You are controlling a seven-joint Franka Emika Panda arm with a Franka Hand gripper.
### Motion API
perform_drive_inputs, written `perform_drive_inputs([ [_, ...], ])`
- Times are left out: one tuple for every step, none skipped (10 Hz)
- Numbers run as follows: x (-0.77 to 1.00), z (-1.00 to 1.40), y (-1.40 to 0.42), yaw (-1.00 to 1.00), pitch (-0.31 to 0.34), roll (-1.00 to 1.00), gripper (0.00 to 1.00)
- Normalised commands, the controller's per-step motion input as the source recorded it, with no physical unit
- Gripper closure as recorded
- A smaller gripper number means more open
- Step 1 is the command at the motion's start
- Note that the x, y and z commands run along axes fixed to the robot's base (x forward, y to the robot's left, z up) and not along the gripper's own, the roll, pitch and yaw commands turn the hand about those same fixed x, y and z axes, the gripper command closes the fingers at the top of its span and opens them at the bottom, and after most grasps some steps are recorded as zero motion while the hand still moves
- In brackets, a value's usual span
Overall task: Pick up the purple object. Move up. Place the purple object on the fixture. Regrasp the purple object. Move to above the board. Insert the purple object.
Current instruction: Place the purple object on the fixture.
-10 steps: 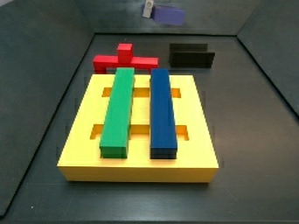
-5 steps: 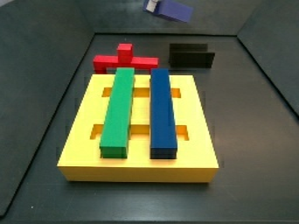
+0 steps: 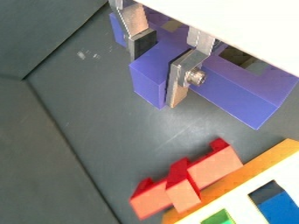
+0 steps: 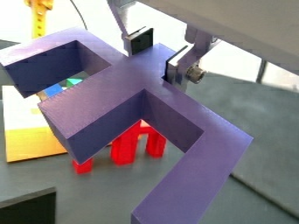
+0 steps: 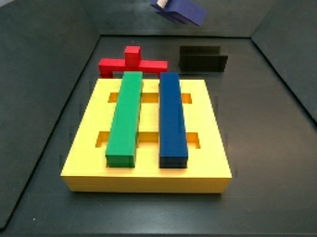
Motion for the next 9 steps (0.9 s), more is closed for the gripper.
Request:
perform_drive_inputs([
  [0.34, 0.02, -0.06, 0.49, 0.709, -0.16, 1.0],
  [0.39, 0.06, -0.04, 0.44, 0.726, -0.12, 1.0],
  [0.39, 0.14, -0.02, 0.45, 0.717, -0.05, 1.0],
  [0.19, 0.09, -0.07, 0.61, 0.617, -0.07, 1.0],
  [0.29, 0.08, -0.07, 0.63, 0.503, 0.0, 1.0],
  [0.21, 0.0, -0.02, 0.7, 0.46, 0.05, 1.0],
  [0.19, 0.0, -0.03, 0.72, 0.434, 0.05, 1.0],
  [0.58, 0.0, -0.02, 0.49, 0.52, 0.05, 1.0],
  [0.48, -0.09, -0.07, 0.6, 0.429, 0.0, 1.0],
])
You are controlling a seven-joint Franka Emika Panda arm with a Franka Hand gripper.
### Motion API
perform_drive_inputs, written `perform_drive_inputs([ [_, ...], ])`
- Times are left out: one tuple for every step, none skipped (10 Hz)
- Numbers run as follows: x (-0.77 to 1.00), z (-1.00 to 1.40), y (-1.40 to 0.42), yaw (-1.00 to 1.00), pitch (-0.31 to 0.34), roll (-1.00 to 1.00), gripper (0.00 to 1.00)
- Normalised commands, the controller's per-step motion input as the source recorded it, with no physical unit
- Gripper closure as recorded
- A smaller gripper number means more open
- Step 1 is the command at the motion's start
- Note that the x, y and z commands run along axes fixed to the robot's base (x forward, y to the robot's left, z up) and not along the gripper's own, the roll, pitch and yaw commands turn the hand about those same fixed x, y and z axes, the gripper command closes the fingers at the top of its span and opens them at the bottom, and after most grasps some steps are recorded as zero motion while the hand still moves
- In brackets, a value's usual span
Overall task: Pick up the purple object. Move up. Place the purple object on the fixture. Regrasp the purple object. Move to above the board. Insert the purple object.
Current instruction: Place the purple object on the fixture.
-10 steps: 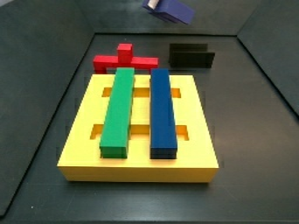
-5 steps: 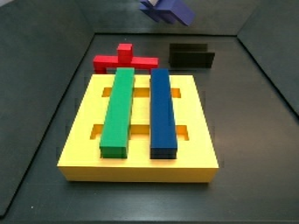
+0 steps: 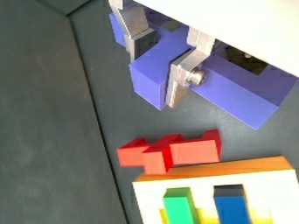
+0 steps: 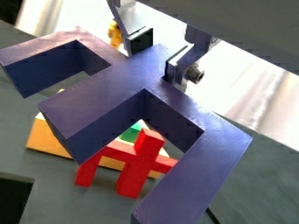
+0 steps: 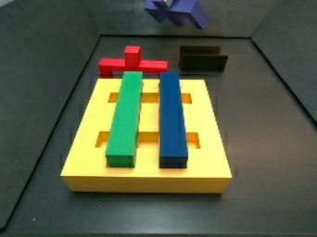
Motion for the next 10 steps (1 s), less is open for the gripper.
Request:
perform_drive_inputs([
  [0.23, -0.12, -0.09, 0.79, 0.251, 0.0, 1.0],
  [0.22, -0.13, -0.1, 0.8, 0.251, 0.0, 1.0],
  [0.2, -0.05, -0.07, 0.79, 0.277, 0.02, 1.0],
  [0.19, -0.07, -0.08, 0.79, 0.294, 0.0, 1.0],
  [0.19, -0.08, -0.08, 0.79, 0.294, 0.0, 1.0],
  [0.28, -0.19, -0.11, 0.78, 0.249, 0.0, 1.0],
  [0.38, -0.26, -0.11, 0.72, 0.214, -0.01, 1.0],
  [0.35, -0.2, -0.09, 0.71, 0.197, -0.06, 1.0],
  [0.32, -0.19, -0.1, 0.74, 0.191, -0.06, 1.0],
  [0.36, -0.19, -0.09, 0.74, 0.143, -0.03, 1.0],
])
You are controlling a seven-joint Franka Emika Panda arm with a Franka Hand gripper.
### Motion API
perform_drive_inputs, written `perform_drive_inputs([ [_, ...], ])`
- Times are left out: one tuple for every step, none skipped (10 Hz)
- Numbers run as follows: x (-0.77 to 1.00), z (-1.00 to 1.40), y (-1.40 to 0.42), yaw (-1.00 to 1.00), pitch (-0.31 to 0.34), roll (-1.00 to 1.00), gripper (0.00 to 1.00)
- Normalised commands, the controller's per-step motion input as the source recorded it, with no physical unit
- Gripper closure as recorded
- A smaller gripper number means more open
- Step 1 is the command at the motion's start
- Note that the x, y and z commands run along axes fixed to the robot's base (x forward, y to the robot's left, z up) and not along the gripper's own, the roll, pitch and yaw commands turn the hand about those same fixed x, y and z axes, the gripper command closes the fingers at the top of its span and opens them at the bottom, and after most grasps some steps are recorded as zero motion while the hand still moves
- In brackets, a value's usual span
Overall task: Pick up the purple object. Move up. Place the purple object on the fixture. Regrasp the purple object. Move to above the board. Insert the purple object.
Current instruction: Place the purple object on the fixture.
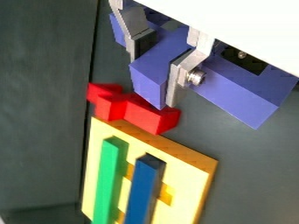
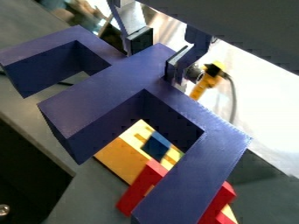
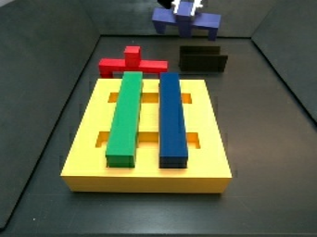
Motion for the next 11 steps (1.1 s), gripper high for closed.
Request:
perform_drive_inputs([
  [0.38, -0.07, 0.0, 0.6, 0.157, -0.07, 1.0],
  [0.47, 0.0, 0.08, 0.46, 0.163, -0.11, 1.0],
  [0.55, 0.0, 0.33, 0.27, 0.137, -0.13, 1.0],
  [-0.03, -0.1, 0.13, 0.0, 0.0, 0.0, 1.0],
  [0.19, -0.29, 0.0, 0.09, 0.0, 0.07, 1.0],
  [0.46, -0.63, 0.07, 0.16, -0.026, 0.09, 1.0],
  [0.68, -0.69, 0.01, 0.28, -0.023, 0.0, 1.0],
  [0.87, -0.46, 0.07, 0.25, 0.0, 0.0, 1.0],
  [0.82, -0.41, 0.09, 0.31, 0.0, 0.01, 1.0],
  [0.63, -0.27, 0.11, 0.52, 0.014, 0.13, 1.0],
  [0.83, -0.18, 0.05, 0.43, 0.143, 0.12, 1.0],
])
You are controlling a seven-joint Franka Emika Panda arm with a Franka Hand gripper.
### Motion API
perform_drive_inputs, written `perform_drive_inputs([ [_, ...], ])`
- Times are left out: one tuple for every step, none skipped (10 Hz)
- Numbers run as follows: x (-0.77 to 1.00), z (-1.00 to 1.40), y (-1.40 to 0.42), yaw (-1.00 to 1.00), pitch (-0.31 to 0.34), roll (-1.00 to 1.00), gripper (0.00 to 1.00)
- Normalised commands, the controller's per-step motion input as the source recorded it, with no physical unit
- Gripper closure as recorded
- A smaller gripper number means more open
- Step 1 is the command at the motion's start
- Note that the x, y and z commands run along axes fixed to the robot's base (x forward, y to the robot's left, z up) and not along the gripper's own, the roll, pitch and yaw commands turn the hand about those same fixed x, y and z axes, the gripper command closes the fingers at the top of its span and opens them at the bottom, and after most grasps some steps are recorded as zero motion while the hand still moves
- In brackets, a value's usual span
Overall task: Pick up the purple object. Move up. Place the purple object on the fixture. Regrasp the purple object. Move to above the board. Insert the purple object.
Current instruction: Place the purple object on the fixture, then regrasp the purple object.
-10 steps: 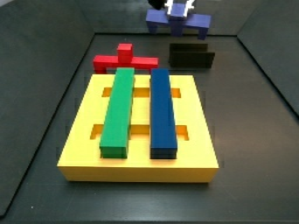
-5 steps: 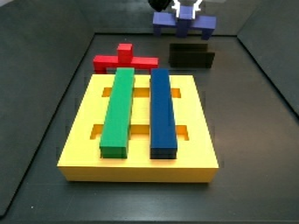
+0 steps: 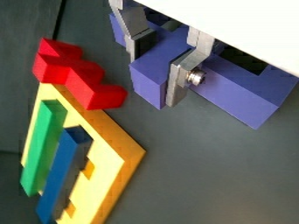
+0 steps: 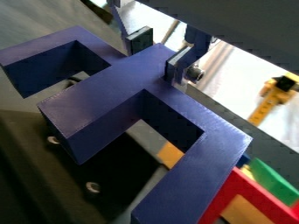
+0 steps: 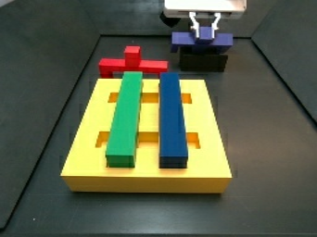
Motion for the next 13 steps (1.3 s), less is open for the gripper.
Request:
perform_drive_inputs([
  [0.91, -0.2, 0.0, 0.32, 0.083, 0.1, 1.0],
  [0.29, -0.36, 0.0, -0.04, 0.0, 0.06, 1.0],
  [0.0, -0.36, 0.0, -0.19, 0.0, 0.0, 1.0],
  [0.0, -0.32, 0.0, -0.24, 0.0, 0.0, 1.0],
  [0.0, -0.28, 0.02, -0.21, -0.023, -0.04, 1.0],
  [0.0, -0.04, 0.0, 0.0, 0.0, 0.0, 1.0],
  [0.0, 0.0, 0.0, 0.0, 0.0, 0.0, 1.0],
  [0.0, 0.0, 0.0, 0.0, 0.0, 0.0, 0.0],
  [0.0, 0.03, 0.0, 0.0, 0.0, 0.0, 0.0],
  [0.0, 0.16, -0.07, 0.0, 0.0, 0.13, 0.0],
  [0.01, 0.51, -0.27, 0.03, 0.014, 0.73, 0.0],
  [0.0, 0.57, -0.2, 0.06, 0.069, 0.83, 0.0],
  [0.0, 0.51, -0.11, 0.09, 0.097, 0.88, 0.0],
])
